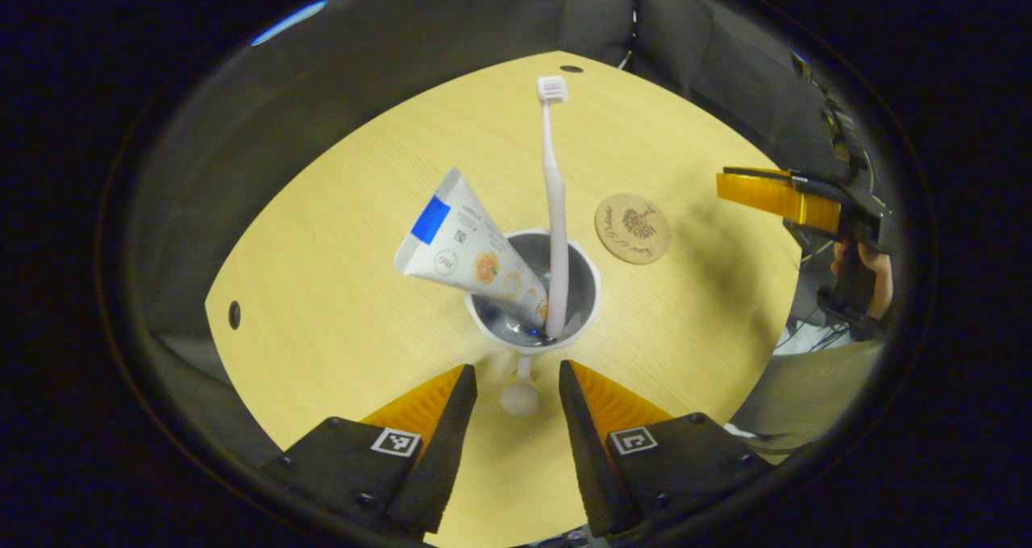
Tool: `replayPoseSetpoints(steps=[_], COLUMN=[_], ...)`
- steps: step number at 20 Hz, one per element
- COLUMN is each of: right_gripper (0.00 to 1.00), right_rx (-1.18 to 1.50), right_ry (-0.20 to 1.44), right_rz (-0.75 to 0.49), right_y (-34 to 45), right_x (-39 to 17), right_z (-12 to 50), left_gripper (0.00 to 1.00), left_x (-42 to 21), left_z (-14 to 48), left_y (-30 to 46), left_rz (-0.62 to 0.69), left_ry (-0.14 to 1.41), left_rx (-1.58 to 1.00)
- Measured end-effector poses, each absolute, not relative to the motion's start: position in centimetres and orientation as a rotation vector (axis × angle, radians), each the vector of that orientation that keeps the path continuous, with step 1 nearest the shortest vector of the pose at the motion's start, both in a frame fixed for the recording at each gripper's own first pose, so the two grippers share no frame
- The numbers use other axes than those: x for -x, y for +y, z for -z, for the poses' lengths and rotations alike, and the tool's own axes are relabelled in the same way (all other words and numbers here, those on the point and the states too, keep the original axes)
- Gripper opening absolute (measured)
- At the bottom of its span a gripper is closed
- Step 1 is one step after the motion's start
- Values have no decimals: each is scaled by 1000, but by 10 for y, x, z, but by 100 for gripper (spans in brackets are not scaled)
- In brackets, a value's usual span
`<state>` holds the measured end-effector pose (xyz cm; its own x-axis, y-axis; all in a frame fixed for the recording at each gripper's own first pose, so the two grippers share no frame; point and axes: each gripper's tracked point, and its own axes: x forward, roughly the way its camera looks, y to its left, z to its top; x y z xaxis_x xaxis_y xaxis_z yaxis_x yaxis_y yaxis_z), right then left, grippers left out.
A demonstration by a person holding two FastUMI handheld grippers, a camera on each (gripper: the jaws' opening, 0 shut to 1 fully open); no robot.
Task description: Put the toothbrush and toothpaste on the desktop into the cup, then pick up the cup and place it on the coaster on the desktop.
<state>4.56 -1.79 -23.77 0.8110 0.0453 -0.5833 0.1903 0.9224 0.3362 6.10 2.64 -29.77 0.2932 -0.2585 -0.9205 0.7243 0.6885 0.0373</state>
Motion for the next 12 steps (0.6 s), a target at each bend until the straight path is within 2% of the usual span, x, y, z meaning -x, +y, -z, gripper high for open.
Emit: replayPoseSetpoints(steps=[1,12], right_gripper=[46,46], right_rx=[-404,-449], right_ry=[630,703], right_rz=[92,166], right_y=[-24,-54], right_x=[-45,-32], right_z=[243,274], left_gripper=[70,71], left_x=[-64,-71], left_z=[302,337], left_y=[25,9], left_rz=[699,778], left_ry=[1101,1167], left_rx=[-523,-602])
